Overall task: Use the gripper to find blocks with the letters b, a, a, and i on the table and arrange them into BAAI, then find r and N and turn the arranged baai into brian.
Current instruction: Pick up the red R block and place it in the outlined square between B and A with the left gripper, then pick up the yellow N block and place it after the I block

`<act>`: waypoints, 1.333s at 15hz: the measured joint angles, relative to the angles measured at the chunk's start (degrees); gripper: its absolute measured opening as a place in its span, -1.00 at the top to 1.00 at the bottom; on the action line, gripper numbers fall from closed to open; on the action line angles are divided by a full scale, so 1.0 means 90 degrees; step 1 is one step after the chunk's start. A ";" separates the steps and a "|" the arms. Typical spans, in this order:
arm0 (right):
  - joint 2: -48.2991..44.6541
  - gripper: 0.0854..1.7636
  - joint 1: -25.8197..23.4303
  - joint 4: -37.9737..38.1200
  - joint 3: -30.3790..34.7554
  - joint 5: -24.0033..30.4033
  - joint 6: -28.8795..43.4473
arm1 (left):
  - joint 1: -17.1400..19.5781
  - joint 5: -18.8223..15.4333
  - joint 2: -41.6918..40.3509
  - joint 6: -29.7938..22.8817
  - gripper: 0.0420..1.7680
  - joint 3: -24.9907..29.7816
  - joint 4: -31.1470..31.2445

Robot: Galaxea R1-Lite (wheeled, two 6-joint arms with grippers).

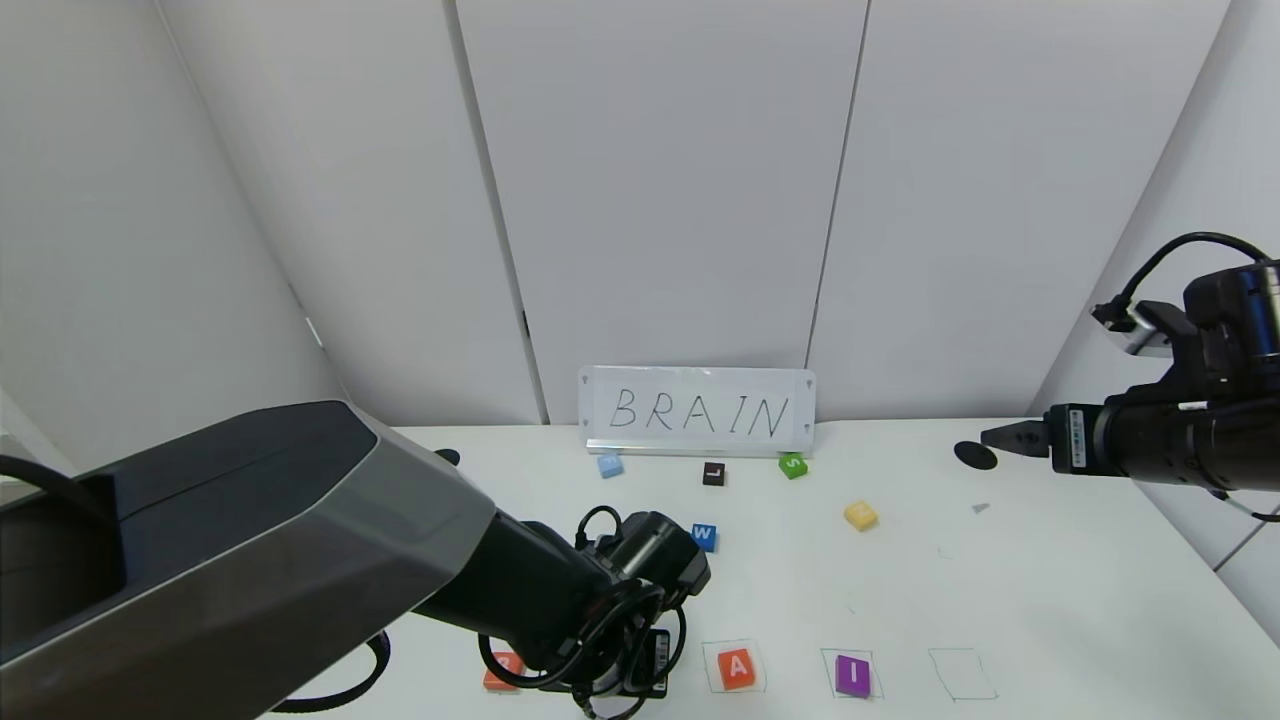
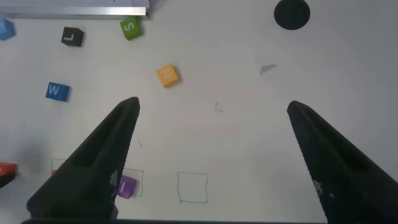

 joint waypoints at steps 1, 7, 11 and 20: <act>0.0000 -0.94 0.0000 0.0000 0.0000 0.0000 0.0003 | -0.0003 0.0000 0.0000 0.0004 0.46 0.0004 -0.0001; 0.0000 -0.94 0.0000 0.0000 0.0000 0.0003 0.0003 | -0.0009 0.0000 0.0000 0.0007 -0.10 0.0022 0.0003; 0.0000 -0.94 0.0000 0.0001 -0.0004 0.0004 0.0000 | -0.0009 0.0015 -0.0007 0.0000 -0.44 0.0009 0.0003; -0.0024 -0.94 0.0000 0.0001 -0.0016 0.0003 0.0003 | -0.0024 0.0092 -0.0439 0.0049 -0.78 0.0028 0.0085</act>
